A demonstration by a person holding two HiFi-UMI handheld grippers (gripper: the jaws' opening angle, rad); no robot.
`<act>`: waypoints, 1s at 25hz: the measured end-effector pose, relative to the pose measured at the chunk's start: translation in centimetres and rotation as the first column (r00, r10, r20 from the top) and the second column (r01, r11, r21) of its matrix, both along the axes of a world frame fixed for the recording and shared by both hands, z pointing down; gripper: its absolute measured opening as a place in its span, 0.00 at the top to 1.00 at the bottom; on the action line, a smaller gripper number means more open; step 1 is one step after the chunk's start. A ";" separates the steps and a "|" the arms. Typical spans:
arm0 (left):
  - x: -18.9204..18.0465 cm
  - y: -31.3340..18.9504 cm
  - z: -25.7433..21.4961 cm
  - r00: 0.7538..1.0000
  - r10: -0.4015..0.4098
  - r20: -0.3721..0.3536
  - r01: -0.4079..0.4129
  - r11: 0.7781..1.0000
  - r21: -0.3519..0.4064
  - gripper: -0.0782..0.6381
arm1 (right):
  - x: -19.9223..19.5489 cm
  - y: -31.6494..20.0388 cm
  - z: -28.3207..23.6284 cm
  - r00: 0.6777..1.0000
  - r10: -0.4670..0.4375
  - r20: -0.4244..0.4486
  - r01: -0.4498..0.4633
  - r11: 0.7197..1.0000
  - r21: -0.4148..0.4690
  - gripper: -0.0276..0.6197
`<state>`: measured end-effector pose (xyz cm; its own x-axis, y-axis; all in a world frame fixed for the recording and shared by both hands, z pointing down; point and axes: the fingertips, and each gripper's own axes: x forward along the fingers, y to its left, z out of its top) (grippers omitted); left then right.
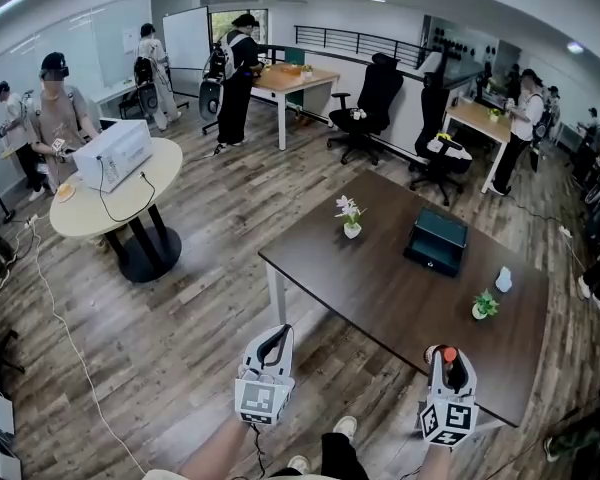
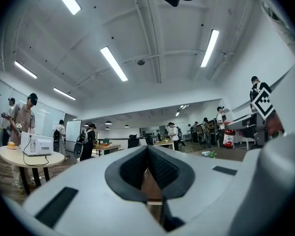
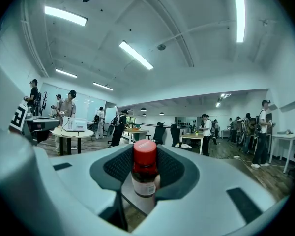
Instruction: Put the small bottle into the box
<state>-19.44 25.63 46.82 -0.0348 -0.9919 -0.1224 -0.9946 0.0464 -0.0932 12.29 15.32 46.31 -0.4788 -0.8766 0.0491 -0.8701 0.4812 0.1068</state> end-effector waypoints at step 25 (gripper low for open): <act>1.0 -22.4 -1.6 1.000 0.009 -0.011 -0.009 1.000 -0.022 0.89 | 0.3 -20.8 1.4 0.997 0.031 0.076 -0.028 0.999 -0.041 0.74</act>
